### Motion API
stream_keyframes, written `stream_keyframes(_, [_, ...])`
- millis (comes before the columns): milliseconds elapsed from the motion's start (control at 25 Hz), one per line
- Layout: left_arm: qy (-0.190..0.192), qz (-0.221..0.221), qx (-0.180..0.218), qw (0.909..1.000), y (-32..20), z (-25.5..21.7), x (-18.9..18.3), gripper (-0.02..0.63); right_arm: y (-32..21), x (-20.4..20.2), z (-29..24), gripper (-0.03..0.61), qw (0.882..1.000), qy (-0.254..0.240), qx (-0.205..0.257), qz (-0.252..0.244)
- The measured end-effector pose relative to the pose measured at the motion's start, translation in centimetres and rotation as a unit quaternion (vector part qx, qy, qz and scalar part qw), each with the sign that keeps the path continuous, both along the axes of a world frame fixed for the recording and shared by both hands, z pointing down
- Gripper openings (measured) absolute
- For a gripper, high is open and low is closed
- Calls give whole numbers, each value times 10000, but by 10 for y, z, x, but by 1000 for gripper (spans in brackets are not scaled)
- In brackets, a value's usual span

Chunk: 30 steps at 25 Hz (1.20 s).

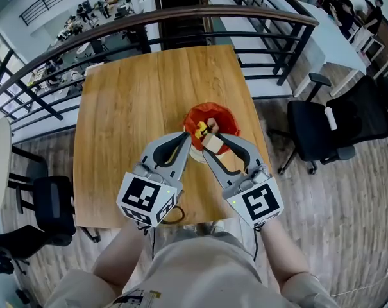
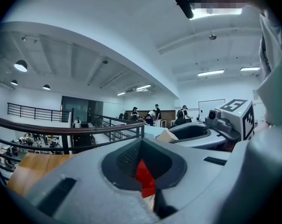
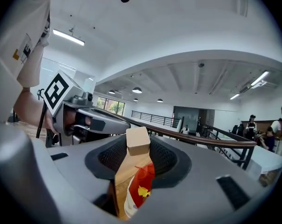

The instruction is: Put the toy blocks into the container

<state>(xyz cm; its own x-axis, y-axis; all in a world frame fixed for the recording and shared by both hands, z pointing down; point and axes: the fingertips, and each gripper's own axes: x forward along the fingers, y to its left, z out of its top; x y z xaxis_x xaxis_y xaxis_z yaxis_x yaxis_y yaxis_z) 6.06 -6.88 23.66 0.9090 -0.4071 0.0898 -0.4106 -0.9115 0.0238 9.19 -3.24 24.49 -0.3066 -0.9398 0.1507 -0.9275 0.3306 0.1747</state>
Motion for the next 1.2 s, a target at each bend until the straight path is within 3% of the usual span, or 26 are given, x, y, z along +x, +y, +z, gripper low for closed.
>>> stream_keyframes(520, [-153, 25, 70, 9999, -32, 13, 23, 12, -44, 32, 12, 158, 9984, -217, -209, 475])
stream_keyframes(1200, [-608, -17, -565, 9965, -62, 95, 46, 12, -78, 77, 97, 159, 9881, -197, -1239, 894])
